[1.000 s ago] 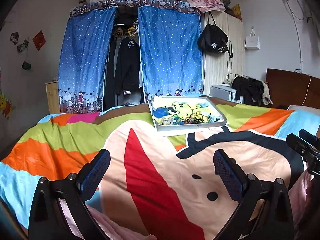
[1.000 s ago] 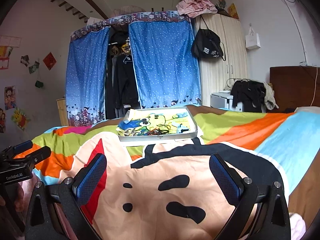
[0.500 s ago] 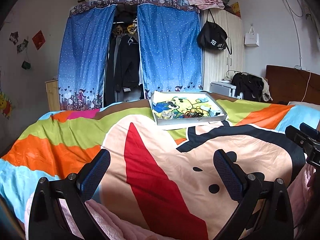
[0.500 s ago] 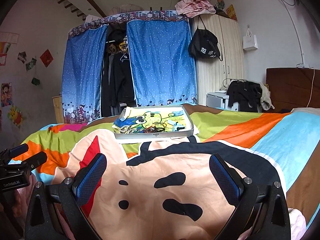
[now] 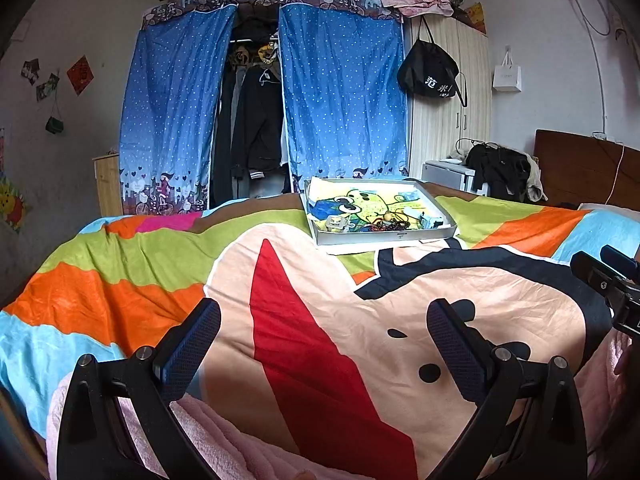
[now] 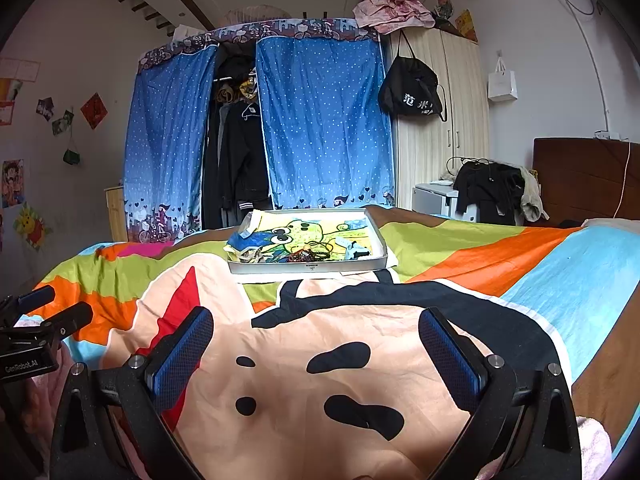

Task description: Organize jewelry

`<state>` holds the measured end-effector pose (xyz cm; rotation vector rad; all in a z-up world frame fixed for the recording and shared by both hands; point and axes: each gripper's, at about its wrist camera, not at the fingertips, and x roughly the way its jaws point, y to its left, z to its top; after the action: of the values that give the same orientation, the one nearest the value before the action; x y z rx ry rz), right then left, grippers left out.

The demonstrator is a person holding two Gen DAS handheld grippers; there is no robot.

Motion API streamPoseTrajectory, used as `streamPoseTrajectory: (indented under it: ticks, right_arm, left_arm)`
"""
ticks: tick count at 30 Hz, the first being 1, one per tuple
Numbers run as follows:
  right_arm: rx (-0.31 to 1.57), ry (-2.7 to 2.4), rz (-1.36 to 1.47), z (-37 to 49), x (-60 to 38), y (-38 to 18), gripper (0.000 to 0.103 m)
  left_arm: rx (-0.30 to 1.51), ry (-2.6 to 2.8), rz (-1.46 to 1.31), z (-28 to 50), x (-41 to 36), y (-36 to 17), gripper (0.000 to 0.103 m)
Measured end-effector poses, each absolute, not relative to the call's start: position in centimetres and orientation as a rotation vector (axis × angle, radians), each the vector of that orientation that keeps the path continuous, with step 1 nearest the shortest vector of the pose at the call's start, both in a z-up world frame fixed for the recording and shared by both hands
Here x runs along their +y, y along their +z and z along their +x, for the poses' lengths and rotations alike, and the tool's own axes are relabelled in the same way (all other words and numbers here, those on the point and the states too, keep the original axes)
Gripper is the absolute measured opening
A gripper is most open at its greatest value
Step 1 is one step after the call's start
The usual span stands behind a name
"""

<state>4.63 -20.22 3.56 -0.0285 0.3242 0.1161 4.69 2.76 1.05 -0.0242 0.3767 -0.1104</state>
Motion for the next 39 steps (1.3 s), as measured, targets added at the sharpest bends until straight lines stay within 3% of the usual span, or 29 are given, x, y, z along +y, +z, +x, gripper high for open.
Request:
streamPoseTrajectory:
  ticks: [39]
  right_arm:
    - [0.326,0.118,-0.031,4.68,-20.29,3.67,0.103]
  left_arm:
    - [0.379,-0.118,-0.019,4.81,3.05,0.83,0.101]
